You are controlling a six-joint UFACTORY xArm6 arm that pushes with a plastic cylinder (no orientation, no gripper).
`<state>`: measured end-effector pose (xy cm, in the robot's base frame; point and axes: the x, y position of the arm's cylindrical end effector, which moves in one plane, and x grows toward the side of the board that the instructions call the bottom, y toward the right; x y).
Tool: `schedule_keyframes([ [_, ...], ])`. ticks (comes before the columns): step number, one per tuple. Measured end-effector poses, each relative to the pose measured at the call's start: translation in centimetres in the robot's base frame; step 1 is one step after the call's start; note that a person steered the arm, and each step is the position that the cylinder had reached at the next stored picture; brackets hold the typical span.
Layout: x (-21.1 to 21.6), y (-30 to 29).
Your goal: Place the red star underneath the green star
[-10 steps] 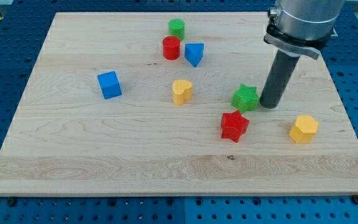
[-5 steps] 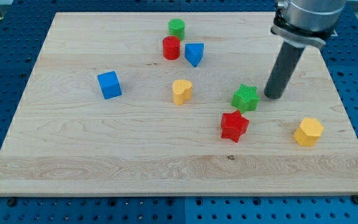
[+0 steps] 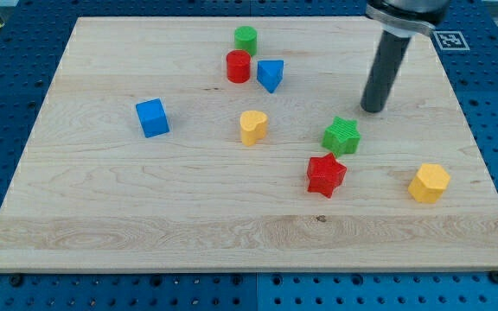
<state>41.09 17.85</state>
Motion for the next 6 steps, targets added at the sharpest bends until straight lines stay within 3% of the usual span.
schedule_keyframes([
  [2, 3.8, 0.3],
  [6, 3.4, -9.0],
])
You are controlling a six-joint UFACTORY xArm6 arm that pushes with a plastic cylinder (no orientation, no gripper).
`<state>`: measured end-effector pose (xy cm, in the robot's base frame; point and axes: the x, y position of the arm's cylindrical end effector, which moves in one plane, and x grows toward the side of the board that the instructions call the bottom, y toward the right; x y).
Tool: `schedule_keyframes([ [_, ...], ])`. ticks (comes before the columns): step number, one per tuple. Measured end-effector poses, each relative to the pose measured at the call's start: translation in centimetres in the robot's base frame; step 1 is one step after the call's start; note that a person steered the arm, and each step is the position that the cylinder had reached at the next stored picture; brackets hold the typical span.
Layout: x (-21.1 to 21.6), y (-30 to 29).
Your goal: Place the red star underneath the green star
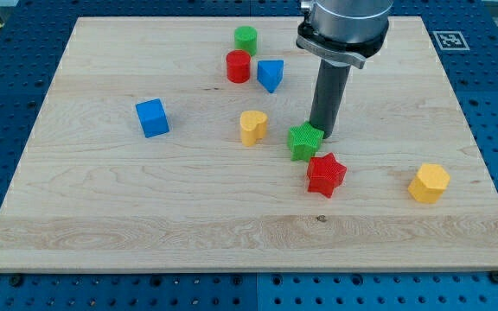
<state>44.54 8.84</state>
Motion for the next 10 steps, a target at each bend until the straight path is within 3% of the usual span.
schedule_keyframes([
  [2, 2.0, 1.4],
  [6, 1.2, 2.6],
  [10, 8.0, 1.3],
])
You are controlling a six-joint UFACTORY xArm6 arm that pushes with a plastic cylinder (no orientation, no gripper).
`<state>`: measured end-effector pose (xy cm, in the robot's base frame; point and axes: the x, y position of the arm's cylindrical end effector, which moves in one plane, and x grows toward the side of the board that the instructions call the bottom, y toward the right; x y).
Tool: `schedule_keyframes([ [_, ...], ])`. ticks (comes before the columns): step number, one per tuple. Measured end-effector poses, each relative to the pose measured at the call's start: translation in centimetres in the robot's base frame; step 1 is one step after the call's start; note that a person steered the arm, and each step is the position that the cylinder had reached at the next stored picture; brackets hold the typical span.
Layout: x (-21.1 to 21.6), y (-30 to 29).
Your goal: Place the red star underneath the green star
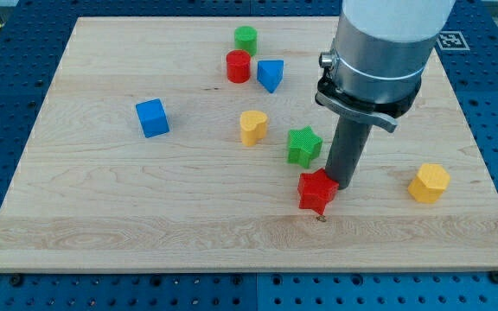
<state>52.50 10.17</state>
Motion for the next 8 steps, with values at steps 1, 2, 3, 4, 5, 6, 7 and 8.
schedule_keyframes([
  [1, 0.0, -0.3],
  [2, 0.9, -0.3],
  [3, 1.7, 0.0],
  [4, 1.8, 0.7],
  [5, 2.8, 1.5],
  [6, 3.7, 1.7],
  [7, 5.9, 1.1],
  [8, 5.9, -0.5],
])
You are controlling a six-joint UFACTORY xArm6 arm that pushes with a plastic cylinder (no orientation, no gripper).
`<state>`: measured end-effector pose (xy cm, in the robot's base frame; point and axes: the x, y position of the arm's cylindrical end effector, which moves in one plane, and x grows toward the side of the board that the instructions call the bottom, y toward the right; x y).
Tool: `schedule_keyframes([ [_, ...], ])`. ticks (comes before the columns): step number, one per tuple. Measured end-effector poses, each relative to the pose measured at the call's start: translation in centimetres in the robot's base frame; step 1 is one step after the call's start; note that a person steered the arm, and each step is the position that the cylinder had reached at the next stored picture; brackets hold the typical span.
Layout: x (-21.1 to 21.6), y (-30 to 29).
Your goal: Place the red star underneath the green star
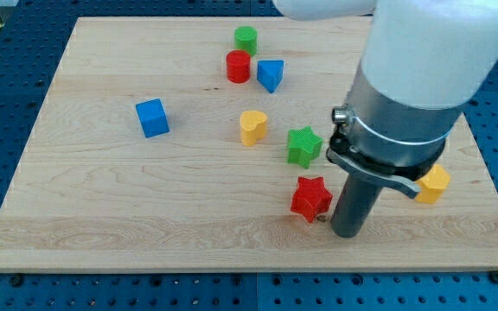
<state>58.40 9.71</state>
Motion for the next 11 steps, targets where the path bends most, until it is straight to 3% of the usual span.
schedule_keyframes([
  [1, -1.9, -0.7],
  [3, -10.9, 0.4],
  [5, -15.6, 0.4],
  [7, -13.4, 1.7],
  [10, -15.1, 16.9],
  [11, -14.3, 19.0],
])
